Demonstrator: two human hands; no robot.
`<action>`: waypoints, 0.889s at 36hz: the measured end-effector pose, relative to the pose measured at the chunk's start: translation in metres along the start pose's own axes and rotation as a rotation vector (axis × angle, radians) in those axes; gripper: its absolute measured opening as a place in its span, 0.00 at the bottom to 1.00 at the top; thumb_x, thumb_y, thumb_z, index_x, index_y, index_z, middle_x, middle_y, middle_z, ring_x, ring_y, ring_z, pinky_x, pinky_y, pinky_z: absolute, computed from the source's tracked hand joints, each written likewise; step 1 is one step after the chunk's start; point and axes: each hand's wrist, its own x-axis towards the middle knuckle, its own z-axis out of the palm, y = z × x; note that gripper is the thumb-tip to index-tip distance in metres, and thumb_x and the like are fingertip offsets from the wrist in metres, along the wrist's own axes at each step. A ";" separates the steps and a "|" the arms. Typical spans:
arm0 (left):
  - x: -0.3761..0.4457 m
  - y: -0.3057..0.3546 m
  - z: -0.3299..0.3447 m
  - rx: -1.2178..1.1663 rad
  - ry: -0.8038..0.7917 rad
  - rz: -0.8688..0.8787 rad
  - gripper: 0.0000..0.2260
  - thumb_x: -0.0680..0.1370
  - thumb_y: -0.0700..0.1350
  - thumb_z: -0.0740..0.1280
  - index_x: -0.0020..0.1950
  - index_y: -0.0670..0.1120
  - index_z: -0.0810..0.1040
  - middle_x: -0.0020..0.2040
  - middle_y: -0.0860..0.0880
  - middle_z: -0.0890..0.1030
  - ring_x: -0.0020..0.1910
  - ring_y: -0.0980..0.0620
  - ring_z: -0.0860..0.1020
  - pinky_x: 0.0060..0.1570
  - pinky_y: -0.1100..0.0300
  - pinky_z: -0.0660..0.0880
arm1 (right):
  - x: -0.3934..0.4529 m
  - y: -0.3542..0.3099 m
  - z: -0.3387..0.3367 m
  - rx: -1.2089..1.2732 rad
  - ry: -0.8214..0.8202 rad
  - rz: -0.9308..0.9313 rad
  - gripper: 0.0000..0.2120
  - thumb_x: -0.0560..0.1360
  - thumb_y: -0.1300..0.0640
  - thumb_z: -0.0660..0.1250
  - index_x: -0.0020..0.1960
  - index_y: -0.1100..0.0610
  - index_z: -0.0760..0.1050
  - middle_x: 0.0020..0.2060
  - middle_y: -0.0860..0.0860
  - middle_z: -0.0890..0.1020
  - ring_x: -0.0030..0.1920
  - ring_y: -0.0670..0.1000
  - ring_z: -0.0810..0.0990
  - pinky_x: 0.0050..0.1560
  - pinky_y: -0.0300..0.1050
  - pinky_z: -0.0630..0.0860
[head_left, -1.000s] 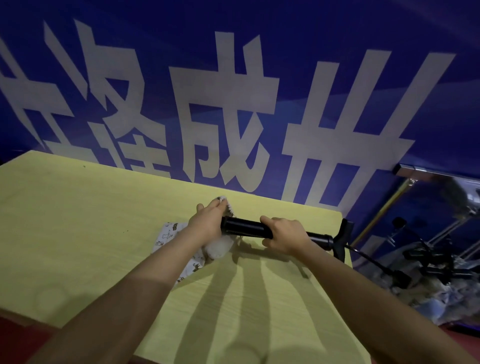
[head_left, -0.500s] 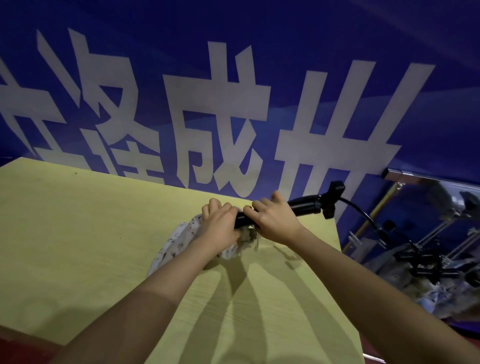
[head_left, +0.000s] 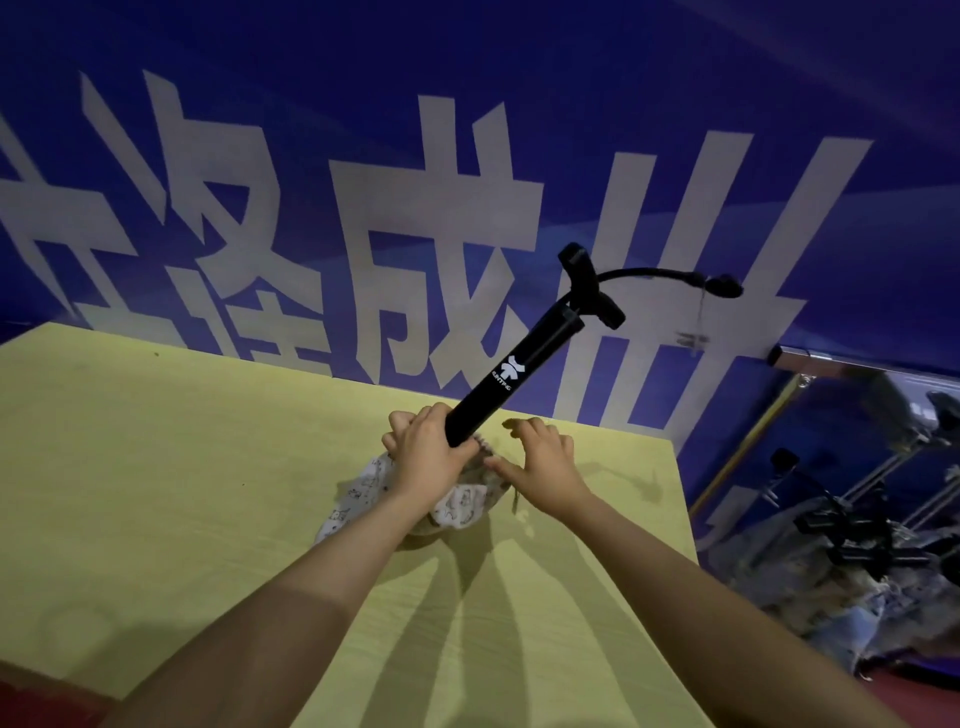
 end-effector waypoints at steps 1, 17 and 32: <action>-0.001 0.000 0.000 -0.008 0.002 0.000 0.09 0.74 0.52 0.68 0.48 0.50 0.71 0.49 0.52 0.76 0.50 0.53 0.60 0.48 0.56 0.59 | 0.004 -0.005 0.001 0.010 -0.034 0.022 0.24 0.76 0.43 0.63 0.68 0.54 0.68 0.61 0.50 0.74 0.63 0.53 0.69 0.59 0.47 0.59; -0.004 -0.020 0.008 -0.044 0.049 -0.120 0.09 0.74 0.48 0.67 0.49 0.46 0.73 0.46 0.53 0.72 0.49 0.50 0.61 0.46 0.56 0.59 | 0.008 0.014 -0.014 0.519 -0.092 0.211 0.07 0.74 0.59 0.70 0.43 0.63 0.81 0.35 0.55 0.81 0.33 0.47 0.74 0.37 0.41 0.69; 0.002 -0.020 0.018 -0.040 0.016 -0.106 0.08 0.75 0.49 0.66 0.50 0.47 0.72 0.50 0.52 0.73 0.54 0.48 0.63 0.51 0.55 0.63 | 0.029 -0.008 -0.055 0.854 -0.013 0.188 0.17 0.75 0.54 0.69 0.62 0.53 0.74 0.35 0.50 0.72 0.38 0.47 0.73 0.41 0.38 0.68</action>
